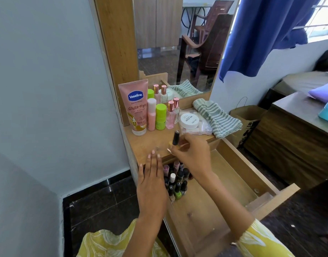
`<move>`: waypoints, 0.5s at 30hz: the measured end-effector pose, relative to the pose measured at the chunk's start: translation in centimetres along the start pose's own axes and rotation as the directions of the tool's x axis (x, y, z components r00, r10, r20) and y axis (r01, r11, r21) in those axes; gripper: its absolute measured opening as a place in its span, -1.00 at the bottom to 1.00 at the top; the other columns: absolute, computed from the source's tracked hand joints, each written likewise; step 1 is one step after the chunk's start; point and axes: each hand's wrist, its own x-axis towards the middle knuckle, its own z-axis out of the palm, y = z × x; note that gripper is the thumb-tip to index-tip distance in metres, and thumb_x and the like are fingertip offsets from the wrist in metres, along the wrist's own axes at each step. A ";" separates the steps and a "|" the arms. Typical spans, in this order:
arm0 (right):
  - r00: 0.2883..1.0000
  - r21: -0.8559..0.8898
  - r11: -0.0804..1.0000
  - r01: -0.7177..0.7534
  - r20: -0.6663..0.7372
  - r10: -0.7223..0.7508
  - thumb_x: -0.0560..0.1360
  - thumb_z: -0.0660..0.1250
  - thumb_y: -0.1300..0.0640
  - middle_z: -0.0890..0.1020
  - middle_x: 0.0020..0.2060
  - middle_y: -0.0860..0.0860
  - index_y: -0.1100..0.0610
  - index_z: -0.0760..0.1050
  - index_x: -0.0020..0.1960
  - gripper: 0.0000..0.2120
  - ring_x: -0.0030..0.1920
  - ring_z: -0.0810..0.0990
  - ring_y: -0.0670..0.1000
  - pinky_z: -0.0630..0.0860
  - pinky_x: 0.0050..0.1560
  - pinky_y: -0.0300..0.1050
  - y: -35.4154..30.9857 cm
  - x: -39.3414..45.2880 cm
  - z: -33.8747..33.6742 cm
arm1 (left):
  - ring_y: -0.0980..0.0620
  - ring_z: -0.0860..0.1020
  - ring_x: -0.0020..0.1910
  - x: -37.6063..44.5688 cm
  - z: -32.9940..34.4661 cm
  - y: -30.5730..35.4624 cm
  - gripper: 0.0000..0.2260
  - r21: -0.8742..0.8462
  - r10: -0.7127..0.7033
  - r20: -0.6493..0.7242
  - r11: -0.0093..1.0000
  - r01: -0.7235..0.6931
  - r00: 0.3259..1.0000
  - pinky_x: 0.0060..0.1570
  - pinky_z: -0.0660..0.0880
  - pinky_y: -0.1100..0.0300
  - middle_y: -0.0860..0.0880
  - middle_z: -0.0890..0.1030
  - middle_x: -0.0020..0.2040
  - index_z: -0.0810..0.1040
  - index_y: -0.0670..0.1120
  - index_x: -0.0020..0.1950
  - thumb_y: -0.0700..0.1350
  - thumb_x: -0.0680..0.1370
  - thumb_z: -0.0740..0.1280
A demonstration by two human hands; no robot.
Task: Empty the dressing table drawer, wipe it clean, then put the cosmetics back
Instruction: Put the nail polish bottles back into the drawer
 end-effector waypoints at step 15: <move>0.924 -0.302 0.943 -0.143 0.301 0.236 0.34 0.50 0.04 0.62 -0.28 -0.11 0.03 0.52 -0.20 -0.83 -0.26 0.57 -0.14 0.48 -0.31 -0.27 6.7 -5.3 -1.7 | -0.03 -0.44 0.43 -0.2 0.3 -0.1 -0.33 0.088 -0.028 0.077 0.996 0.021 0.997 0.47 -0.30 0.01 -0.09 -0.46 0.45 -0.49 -0.13 0.41 -0.21 0.59 0.01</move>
